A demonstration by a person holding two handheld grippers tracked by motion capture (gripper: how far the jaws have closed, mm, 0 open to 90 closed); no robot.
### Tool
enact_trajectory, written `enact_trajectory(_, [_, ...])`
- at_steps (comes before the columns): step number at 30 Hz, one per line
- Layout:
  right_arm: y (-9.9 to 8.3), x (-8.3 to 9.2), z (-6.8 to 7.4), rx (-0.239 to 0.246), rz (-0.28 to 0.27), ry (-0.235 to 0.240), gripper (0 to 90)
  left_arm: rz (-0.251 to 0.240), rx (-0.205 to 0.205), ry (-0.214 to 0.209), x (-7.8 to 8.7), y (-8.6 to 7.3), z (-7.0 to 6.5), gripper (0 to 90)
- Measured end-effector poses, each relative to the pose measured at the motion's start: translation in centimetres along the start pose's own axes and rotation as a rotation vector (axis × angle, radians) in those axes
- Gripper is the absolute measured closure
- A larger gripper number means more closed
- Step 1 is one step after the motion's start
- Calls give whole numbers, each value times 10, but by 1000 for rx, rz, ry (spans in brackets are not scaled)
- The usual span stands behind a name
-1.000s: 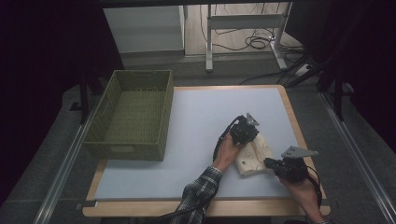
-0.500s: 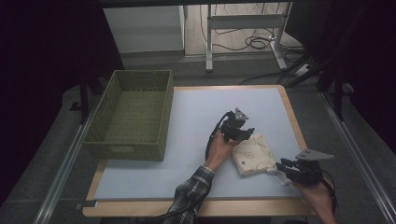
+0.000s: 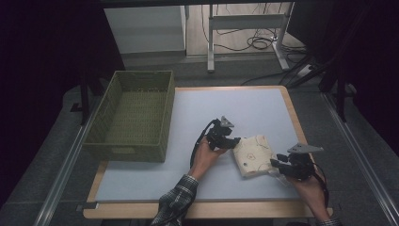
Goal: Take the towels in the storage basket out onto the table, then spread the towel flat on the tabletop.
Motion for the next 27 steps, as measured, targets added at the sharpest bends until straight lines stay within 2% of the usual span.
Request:
enact_trajectory(3, [-8, -2, -2, -22, 28, 2, 509, 7, 4, 3, 0, -3, 2, 481])
enact_trajectory(7, [-15, -6, -4, -59, 33, 30, 489, 8, 22, 1, 0, -8, 7, 468])
enact_trajectory(8, [-15, -7, -3, -70, 30, 29, 502, 6, 29, -2, 1, -8, 8, 468])
enact_trajectory(10, [-15, -6, -1, -78, 30, 41, 601, 6, 34, -4, 2, -9, 10, 462])
enact_trajectory(12, [-15, -6, 1, -93, 43, 87, 719, 1, 43, -6, 4, -9, 12, 460])
enact_trajectory(14, [-15, -7, 0, -122, 53, 132, 782, 0, 50, -10, 5, -9, 13, 461])
enact_trajectory(17, [-15, -7, -3, -146, 53, 169, 801, -1, 60, -30, 4, -7, 13, 461])
enact_trajectory(20, [-17, -7, -3, -155, 41, 174, 803, 9, 66, -50, 0, -6, 12, 462])
enact_trajectory(23, [-17, -8, -3, -152, 33, 173, 802, 23, 70, -52, -5, -6, 10, 462])
enact_trajectory(24, [-17, -7, -3, -149, 35, 173, 802, 37, 71, -55, -8, -5, 10, 462])
enact_trajectory(26, [-17, -7, -2, -146, 36, 168, 802, 91, 48, -33, -17, -6, 7, 462])
enact_trajectory(27, [-17, -7, -2, -146, 36, 168, 802, 91, 48, -33, -17, -6, 7, 466])
Point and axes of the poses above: each handheld gripper's, and its own axes: x roughly backward along the jaws, y roughly out of its top, z roughly to its left, the point moved 3 cm from there along -x, roughly forward along the jaws, and after that the axes turned 4 degrees about z, right-handed, at the moved point
